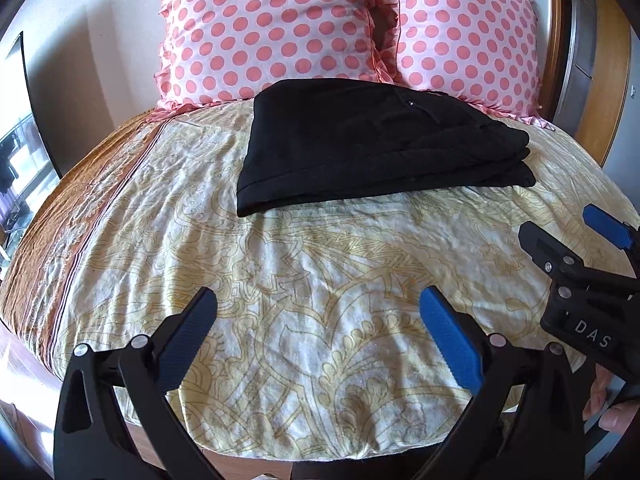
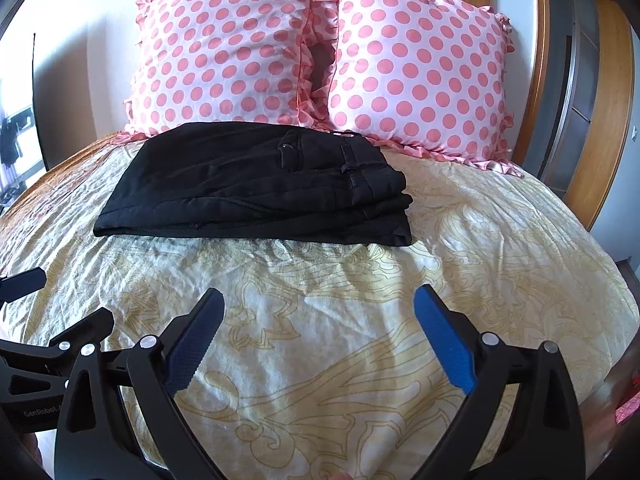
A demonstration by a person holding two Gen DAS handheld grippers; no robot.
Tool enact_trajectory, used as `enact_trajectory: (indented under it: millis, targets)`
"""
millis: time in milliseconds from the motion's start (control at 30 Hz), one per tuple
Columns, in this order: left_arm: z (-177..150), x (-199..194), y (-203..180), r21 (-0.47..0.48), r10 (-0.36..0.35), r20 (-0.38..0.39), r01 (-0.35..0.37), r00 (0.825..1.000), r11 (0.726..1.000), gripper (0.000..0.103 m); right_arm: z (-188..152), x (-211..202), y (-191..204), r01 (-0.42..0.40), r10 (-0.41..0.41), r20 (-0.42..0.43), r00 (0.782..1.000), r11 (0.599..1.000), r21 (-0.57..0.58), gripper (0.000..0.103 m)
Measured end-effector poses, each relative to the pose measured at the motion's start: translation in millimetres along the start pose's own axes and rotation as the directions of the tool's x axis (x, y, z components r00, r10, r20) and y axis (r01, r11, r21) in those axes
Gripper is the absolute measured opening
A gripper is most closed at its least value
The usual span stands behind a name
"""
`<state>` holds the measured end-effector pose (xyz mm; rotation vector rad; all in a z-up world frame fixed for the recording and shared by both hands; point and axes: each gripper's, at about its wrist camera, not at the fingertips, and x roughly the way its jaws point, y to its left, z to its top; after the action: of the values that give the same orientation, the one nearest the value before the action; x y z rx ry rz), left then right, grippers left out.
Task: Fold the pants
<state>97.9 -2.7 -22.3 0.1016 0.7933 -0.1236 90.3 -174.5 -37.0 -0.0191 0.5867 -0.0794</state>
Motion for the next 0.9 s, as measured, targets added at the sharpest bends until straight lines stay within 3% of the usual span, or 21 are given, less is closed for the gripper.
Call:
enact_trajectory:
  millis: [900]
  targets:
    - [0.7, 1.3, 1.7, -0.016, 0.012, 0.007, -0.012, 1.000, 1.000, 0.101, -1.2, 3.0, -3.8, 0.006, -0.006, 0.000, 1.000, 1.000, 0.007, 0.098]
